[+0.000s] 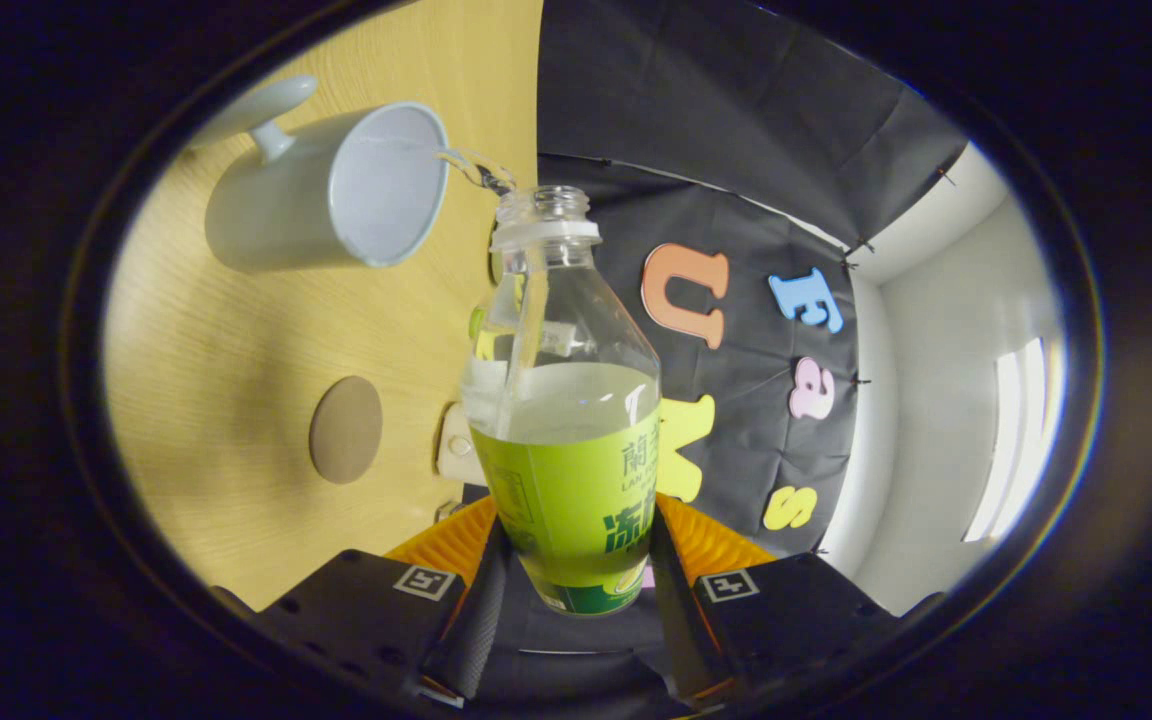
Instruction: Take the bottle from table, then pour the juice into the cup, finally place the bottle on the coaster
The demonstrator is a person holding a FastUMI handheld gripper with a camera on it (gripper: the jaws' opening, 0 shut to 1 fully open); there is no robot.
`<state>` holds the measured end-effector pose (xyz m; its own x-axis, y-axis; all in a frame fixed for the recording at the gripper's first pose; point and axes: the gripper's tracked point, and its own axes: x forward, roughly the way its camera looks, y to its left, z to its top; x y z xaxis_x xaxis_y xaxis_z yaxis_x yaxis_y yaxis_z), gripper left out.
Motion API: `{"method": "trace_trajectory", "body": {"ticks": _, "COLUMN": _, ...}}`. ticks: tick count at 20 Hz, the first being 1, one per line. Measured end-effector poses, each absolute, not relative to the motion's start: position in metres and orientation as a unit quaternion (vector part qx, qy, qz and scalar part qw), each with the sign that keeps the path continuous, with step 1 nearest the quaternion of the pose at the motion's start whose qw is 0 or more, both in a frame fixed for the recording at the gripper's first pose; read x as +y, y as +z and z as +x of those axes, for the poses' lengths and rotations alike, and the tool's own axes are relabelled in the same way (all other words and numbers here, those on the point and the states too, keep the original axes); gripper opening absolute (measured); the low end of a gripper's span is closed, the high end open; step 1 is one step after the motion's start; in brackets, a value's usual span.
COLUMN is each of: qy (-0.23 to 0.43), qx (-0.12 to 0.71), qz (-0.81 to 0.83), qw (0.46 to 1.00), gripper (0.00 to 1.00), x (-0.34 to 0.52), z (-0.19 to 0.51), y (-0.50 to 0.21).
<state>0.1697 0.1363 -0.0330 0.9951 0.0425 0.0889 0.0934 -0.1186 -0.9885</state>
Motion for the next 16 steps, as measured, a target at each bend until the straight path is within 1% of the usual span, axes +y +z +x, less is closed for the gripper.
{"method": "trace_trajectory", "body": {"ticks": 16, "qy": -0.031, "qx": -0.057, "qz": -0.756, "qw": 0.652, "gripper": 0.74, "x": 0.136, "z": 0.178, "y": -0.011}}
